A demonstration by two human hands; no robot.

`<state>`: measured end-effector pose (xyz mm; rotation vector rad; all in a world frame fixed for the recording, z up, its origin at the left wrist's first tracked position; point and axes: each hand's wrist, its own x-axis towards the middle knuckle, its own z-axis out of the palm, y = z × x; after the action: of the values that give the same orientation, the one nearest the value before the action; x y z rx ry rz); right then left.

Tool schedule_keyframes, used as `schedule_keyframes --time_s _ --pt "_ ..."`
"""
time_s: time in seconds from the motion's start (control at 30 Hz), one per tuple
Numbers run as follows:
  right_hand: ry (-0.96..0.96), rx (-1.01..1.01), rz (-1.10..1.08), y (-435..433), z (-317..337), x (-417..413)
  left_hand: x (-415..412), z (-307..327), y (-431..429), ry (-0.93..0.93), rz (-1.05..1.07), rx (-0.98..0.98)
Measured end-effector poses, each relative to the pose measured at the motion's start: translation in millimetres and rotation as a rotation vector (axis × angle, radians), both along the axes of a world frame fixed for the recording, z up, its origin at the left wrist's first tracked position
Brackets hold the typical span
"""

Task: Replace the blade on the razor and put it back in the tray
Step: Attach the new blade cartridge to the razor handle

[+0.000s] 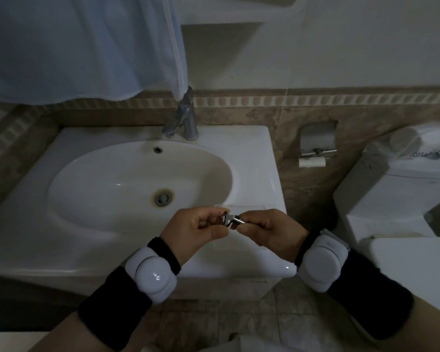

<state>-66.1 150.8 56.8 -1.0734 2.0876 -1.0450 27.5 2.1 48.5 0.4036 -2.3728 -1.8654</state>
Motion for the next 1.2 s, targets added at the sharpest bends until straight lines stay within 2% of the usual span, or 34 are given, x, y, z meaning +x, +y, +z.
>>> schedule_keyframes --time_s 0.53,0.63,0.77,0.9,0.97,1.03,1.1,1.2 --pt "-0.007 0.111 0.029 2 -4 -2 4 -4 -8 -0.056 -0.010 -0.026" --pt "-0.022 0.105 -0.050 1 -5 -4 3 -7 -10 -0.047 -0.002 -0.054" --pt "0.184 0.093 -0.129 -4 -12 -8 0 -10 -11 -0.053 0.027 -0.110" --pt "0.079 0.002 -0.370 -3 -24 -14 5 -23 -13 -0.101 0.148 -0.104" --pt "0.032 -0.001 -0.413 -1 -32 -14 12 -35 -15 -0.205 0.158 -0.297" --pt "0.051 0.011 -0.416 1 -38 -12 19 -49 -13 -0.290 0.027 -0.581" --pt "0.041 0.028 -0.417 2 -43 -12 21 -58 -7 -0.296 -0.068 -0.652" --pt "0.033 0.068 -0.401 2 -49 -12 19 -63 -1 -0.303 -0.087 -0.704"
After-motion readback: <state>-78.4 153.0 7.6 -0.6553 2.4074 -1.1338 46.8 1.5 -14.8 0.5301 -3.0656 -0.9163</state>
